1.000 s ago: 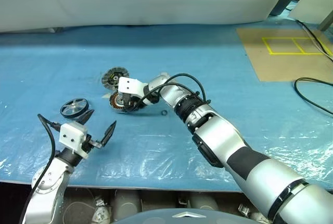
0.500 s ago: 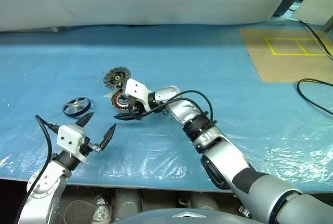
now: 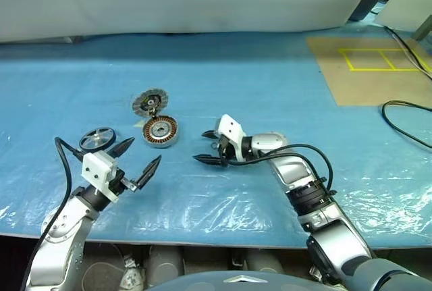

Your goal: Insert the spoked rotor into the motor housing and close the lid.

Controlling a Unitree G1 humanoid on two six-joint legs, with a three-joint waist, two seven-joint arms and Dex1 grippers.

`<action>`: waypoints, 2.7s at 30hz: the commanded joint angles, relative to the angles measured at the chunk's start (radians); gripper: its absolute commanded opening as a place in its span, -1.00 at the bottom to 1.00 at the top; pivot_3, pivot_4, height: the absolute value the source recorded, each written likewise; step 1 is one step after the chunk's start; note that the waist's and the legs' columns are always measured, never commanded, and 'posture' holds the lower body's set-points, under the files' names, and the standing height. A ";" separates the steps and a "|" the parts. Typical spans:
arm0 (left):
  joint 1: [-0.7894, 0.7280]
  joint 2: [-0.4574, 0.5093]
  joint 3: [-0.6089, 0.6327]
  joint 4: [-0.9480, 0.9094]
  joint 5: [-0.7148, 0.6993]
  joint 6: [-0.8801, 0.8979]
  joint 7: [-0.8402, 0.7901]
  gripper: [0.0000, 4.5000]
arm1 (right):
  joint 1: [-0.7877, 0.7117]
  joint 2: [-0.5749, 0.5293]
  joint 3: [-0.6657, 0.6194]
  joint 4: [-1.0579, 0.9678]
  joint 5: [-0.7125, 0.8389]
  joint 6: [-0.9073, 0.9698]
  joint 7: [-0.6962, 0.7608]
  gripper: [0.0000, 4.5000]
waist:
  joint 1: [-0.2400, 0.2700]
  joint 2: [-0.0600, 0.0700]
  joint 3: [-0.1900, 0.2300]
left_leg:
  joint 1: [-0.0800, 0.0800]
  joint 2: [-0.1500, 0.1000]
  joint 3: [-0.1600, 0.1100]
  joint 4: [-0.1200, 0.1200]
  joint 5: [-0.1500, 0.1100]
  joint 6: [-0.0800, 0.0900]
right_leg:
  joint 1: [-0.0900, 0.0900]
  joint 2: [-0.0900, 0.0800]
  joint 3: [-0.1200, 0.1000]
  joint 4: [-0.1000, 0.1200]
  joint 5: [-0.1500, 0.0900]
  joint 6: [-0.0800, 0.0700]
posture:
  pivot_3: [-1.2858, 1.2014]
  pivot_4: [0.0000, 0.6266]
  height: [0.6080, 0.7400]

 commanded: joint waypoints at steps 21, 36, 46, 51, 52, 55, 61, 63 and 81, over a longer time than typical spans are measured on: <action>0.059 0.005 0.006 -0.070 -0.009 0.026 0.012 1.00 | 0.038 -0.112 0.027 0.132 -0.002 -0.105 -0.001 0.74 | 0.009 -0.001 -0.001 | 0.004 -0.001 0.000 0.001 0.000 0.001 | 0.006 -0.002 0.000 0.000 -0.001 -0.002 | 0.03 -0.52 1.00; 0.057 0.003 0.005 -0.073 -0.001 0.035 0.014 1.00 | 0.005 -0.132 0.017 0.229 0.006 -0.121 -0.002 0.48 | 0.011 -0.001 -0.002 | 0.016 -0.001 0.000 0.001 -0.002 0.004 | 0.017 -0.002 0.000 -0.001 -0.002 -0.001 | 0.03 -0.52 1.00; 0.049 0.012 0.019 -0.069 -0.001 0.036 0.016 1.00 | -0.005 -0.111 0.011 0.248 0.008 -0.114 -0.003 -0.71 | 0.010 -0.002 -0.002 | 0.016 -0.001 0.000 -0.001 -0.002 0.004 | 0.016 -0.002 0.000 -0.004 -0.002 -0.001 | 0.03 -0.52 1.00; 0.049 0.016 0.032 -0.070 0.001 0.033 0.021 1.00 | -0.054 -0.044 -0.023 0.198 0.070 -0.115 0.007 -0.71 | 0.003 -0.002 -0.002 | 0.016 -0.001 0.000 -0.001 -0.002 0.004 | 0.016 -0.002 0.000 -0.003 -0.003 -0.001 | 0.03 -0.52 1.00; 0.051 0.016 0.034 -0.071 0.002 0.032 0.023 1.00 | -0.078 -0.020 -0.030 0.194 0.082 -0.110 0.001 -0.71 | 0.001 -0.002 -0.002 | 0.015 -0.001 0.000 -0.002 -0.002 0.004 | 0.015 -0.001 0.000 -0.003 -0.003 -0.001 | 0.03 -0.52 1.00; 0.057 0.012 0.041 -0.078 0.006 0.030 0.031 1.00 | -0.144 0.036 -0.023 0.212 0.080 -0.113 -0.009 -0.71 | -0.001 -0.002 -0.002 | 0.008 -0.001 0.000 -0.002 -0.002 0.004 | 0.007 0.000 0.001 -0.002 -0.002 -0.001 | 0.03 -0.52 1.00; 0.084 0.010 0.056 -0.102 0.010 0.029 0.050 1.00 | -0.279 0.167 -0.009 0.286 0.083 -0.073 -0.006 -0.71 | 0.003 -0.002 -0.002 | -0.002 -0.001 0.000 -0.002 0.000 0.001 | -0.001 -0.001 -0.001 -0.002 -0.001 -0.001 | 0.03 -0.52 1.00; 0.095 0.010 0.061 -0.113 0.009 0.030 0.058 1.00 | -0.319 0.197 0.004 0.336 0.063 -0.058 -0.018 -0.71 | 0.002 -0.002 -0.002 | -0.002 -0.001 0.000 -0.003 0.000 0.001 | -0.001 -0.001 -0.001 -0.002 -0.002 -0.001 | 0.03 -0.52 1.00; 0.142 -0.004 0.061 -0.153 0.017 0.027 0.099 1.00 | -0.591 0.343 -0.004 0.879 -0.059 -0.280 -0.197 -0.71 | 0.003 -0.001 -0.001 | -0.002 0.000 0.001 -0.002 0.000 0.001 | -0.001 -0.001 -0.002 -0.001 -0.002 -0.002 | 0.03 -0.52 1.00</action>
